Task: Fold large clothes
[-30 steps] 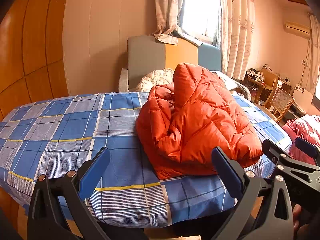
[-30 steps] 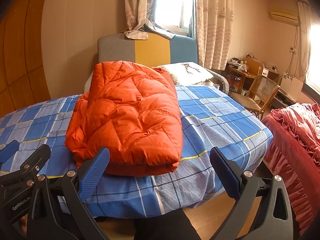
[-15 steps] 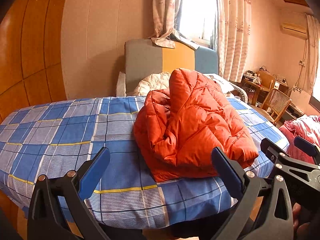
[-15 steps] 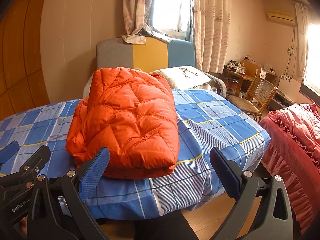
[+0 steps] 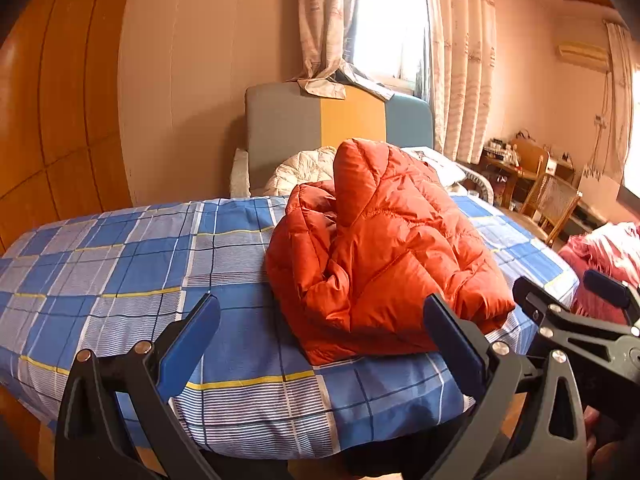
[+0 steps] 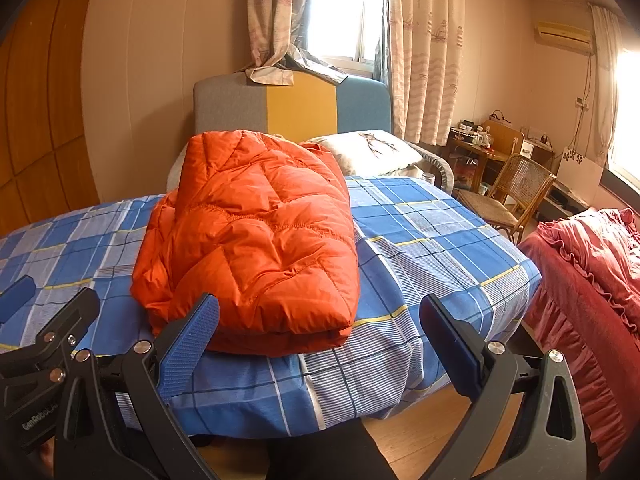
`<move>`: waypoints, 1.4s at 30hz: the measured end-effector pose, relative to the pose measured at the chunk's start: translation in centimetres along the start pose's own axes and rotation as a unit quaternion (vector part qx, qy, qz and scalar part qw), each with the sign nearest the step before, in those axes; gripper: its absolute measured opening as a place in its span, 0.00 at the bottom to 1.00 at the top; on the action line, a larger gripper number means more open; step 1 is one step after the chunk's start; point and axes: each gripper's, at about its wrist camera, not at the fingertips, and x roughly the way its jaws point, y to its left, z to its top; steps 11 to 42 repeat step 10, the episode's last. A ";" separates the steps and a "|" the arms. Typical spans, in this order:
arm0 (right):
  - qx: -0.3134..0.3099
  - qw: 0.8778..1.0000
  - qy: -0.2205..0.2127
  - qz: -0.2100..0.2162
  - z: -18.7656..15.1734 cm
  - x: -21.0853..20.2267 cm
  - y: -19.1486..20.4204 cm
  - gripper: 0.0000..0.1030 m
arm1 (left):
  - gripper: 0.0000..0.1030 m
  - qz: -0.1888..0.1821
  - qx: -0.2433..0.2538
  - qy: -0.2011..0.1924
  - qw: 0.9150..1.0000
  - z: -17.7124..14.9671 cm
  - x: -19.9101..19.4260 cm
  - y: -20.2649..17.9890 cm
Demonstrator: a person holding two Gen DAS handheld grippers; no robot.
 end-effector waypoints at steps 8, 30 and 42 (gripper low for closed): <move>0.000 1.000 0.008 0.000 -0.2 0.7 -0.2 0.97 | 0.98 -0.006 -0.035 0.032 0.999 -0.4 1.2 1.2; 0.001 1.000 0.012 -0.001 -0.2 1.0 -0.3 0.97 | 0.98 -0.005 -0.039 0.035 0.999 -0.6 1.5 1.3; 0.001 1.000 0.012 -0.001 -0.2 1.0 -0.3 0.97 | 0.98 -0.005 -0.039 0.035 0.999 -0.6 1.5 1.3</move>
